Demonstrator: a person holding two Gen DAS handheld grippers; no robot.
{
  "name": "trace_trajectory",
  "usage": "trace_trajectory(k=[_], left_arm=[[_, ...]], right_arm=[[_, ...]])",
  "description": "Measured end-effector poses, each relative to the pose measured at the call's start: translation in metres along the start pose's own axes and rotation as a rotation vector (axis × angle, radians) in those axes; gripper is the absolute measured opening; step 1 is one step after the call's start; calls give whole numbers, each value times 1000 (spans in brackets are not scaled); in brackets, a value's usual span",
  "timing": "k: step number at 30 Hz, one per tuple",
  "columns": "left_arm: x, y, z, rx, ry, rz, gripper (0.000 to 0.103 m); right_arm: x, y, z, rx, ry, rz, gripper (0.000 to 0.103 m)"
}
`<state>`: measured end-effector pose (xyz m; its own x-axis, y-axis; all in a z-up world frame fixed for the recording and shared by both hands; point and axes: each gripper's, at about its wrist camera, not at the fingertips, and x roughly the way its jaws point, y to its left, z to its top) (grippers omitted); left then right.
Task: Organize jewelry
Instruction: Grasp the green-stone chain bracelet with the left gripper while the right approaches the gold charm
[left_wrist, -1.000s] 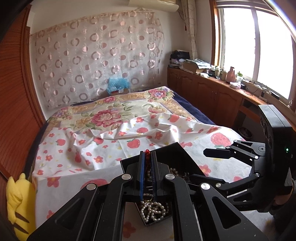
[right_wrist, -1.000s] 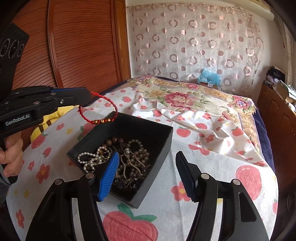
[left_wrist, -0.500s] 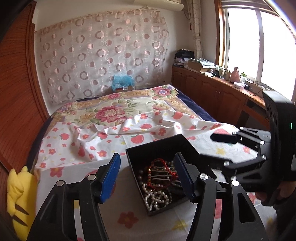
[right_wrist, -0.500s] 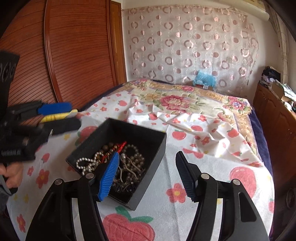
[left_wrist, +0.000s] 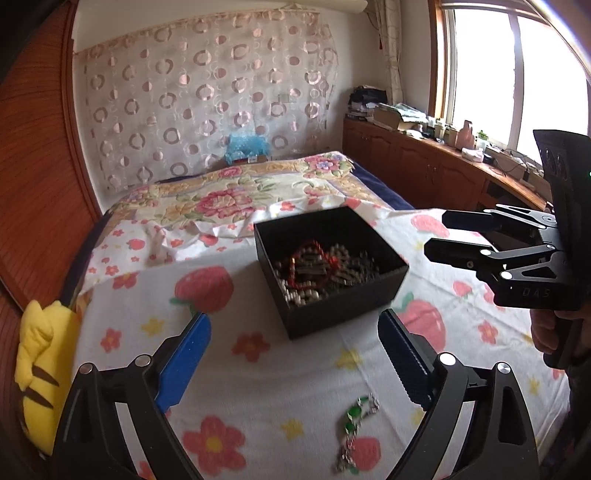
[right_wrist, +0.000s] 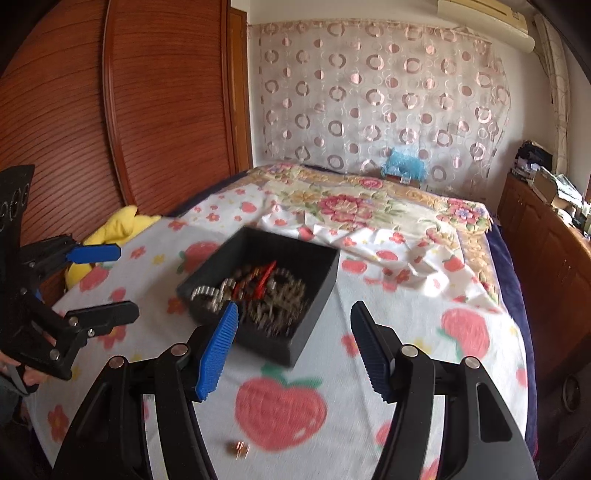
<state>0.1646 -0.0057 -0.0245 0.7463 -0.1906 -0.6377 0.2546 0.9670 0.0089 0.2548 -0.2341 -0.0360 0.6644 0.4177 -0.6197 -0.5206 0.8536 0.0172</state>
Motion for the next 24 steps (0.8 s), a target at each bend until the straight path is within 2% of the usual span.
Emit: trace_trajectory(k=[5,9,14,24], left_arm=[[-2,-3,-26,-6,42,4,88],[-2,-1,-41,-8,62,4,88],[2,-5,-53,-1,97,-17,88],[5,-14,-75,-13,129,-53,88]], right_arm=[[-1,14,-34,-13,63,14,64],[2,26,-57,-26,119,42,52],[6,39,-80,-54,187,79,45],[16,46,-93,-79,223,53,30]])
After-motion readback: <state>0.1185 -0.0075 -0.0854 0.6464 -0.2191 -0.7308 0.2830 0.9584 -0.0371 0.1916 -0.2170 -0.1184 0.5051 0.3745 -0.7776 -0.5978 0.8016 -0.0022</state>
